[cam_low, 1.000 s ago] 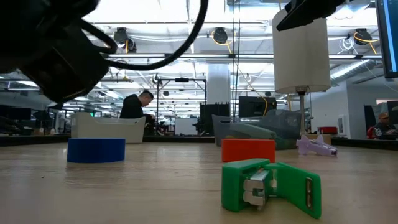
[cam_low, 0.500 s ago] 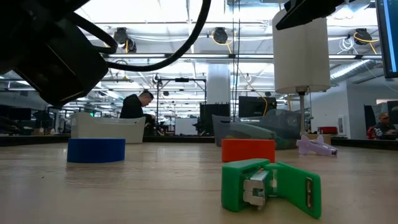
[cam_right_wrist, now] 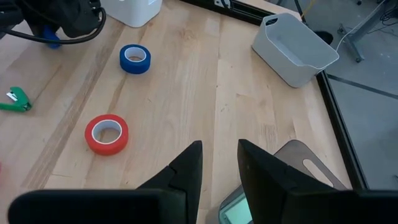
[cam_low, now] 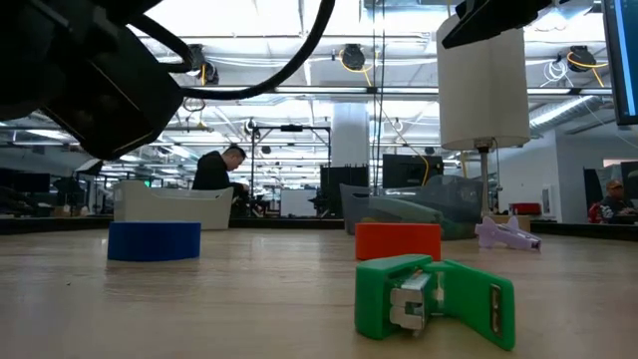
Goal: Pick and place Stapler, Stapler remover, tape
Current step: Put the small blue stapler into the black bin
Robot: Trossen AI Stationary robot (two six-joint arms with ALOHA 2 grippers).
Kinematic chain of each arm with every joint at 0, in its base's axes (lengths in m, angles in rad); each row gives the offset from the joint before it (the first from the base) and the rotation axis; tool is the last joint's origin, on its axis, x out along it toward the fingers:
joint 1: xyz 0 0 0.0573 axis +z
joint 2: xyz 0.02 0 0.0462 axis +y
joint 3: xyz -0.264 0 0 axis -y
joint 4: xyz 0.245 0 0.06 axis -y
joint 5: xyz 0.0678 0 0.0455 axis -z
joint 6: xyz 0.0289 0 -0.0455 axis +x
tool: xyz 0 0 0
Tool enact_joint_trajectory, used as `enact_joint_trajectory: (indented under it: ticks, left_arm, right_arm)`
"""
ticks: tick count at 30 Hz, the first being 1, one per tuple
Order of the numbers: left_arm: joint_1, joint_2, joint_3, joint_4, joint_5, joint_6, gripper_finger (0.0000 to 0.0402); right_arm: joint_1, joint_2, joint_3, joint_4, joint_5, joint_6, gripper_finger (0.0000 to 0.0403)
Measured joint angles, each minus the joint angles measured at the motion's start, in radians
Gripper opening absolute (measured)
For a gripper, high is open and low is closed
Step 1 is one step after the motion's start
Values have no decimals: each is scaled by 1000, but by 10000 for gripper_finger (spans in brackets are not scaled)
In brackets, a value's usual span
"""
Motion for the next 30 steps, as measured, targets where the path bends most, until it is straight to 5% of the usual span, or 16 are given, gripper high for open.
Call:
enact_joint_trajectory:
  ticks: [7, 17, 30]
  left_arm:
    - [12, -52, -4, 15, -201, 59, 82]
    - [90, -208, -3, 137, -510, 356, 81]
    - [201, -257, -3, 329, -589, 746, 80]
  right_arm:
    - [0, 0, 0, 4, -29, 1, 95]
    - [0, 43, 0, 178, -371, 33, 99]
    - [-4, 245, 1, 411, -499, 110, 185]
